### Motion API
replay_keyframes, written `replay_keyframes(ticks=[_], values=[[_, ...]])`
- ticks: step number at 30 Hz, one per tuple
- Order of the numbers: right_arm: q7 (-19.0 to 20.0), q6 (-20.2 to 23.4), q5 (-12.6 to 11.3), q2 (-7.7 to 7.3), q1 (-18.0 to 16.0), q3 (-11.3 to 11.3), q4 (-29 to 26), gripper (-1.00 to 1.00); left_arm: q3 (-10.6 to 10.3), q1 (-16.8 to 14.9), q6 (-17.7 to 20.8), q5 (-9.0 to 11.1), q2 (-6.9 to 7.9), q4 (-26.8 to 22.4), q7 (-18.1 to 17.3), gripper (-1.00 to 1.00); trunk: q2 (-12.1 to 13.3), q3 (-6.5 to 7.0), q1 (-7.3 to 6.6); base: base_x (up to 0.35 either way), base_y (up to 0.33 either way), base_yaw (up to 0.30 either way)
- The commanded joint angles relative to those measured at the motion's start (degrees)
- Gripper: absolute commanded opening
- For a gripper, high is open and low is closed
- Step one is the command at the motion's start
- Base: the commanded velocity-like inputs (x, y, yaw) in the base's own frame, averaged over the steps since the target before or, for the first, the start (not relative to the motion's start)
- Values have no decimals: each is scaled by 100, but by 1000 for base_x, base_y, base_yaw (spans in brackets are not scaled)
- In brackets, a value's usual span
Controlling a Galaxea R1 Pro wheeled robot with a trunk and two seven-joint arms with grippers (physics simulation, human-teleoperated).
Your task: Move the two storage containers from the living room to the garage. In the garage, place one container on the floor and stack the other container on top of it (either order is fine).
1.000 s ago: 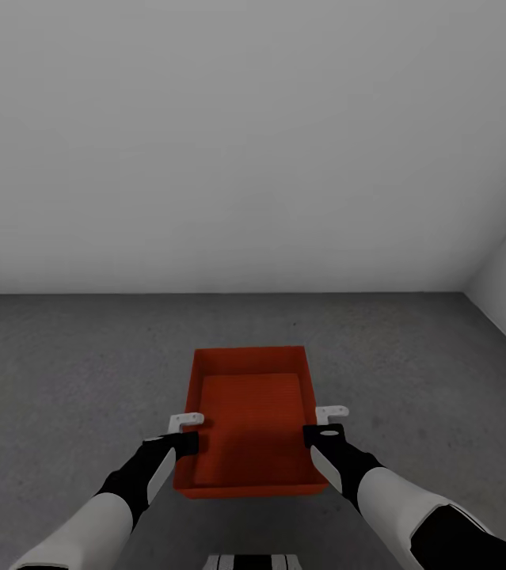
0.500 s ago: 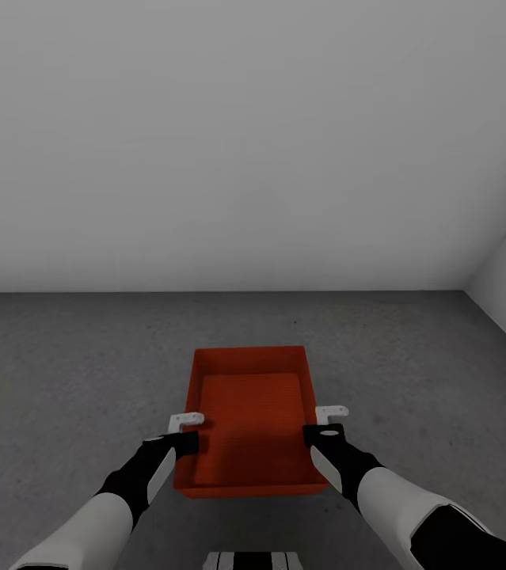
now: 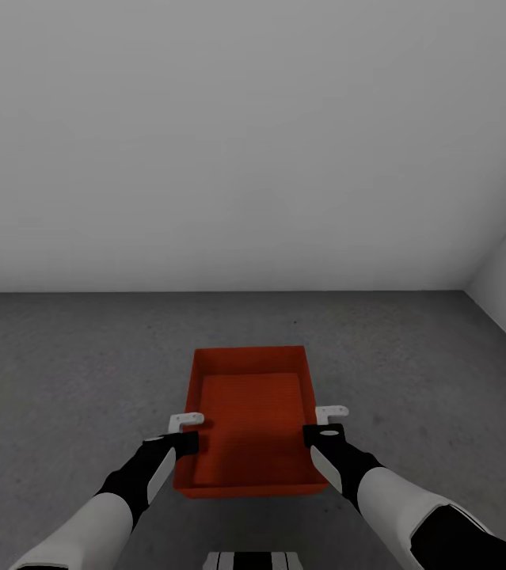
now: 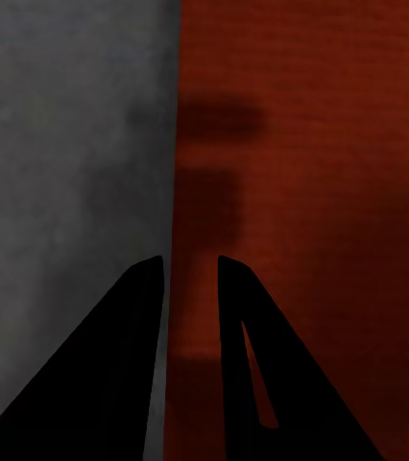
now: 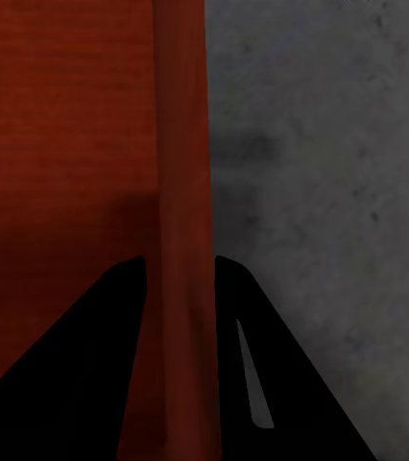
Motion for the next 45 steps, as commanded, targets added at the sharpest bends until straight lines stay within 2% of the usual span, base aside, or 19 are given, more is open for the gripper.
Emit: replay_keyframes(ticks=[1,31,32,33,45], values=[[-388,49,-89,35,2,79,13,-100,46,-1,35,-84,-11,-298,416,-100,-2,-4,-1,0,0,0],[-345,66,-45,35,2,86,13,-100,48,-1,35,-99,-17,-285,424,-100,-2,-4,-1,0,0,0],[-344,72,-45,34,2,86,13,-100,48,-1,35,-97,-18,-281,422,100,-2,-4,-1,0,0,0],[-343,84,-49,32,2,86,18,100,39,-1,35,-77,-18,-269,425,100,-2,-4,-1,0,0,0],[-334,58,-46,36,2,95,13,100,40,-1,35,-93,-12,-273,425,100,-2,-4,-1,0,0,0]])
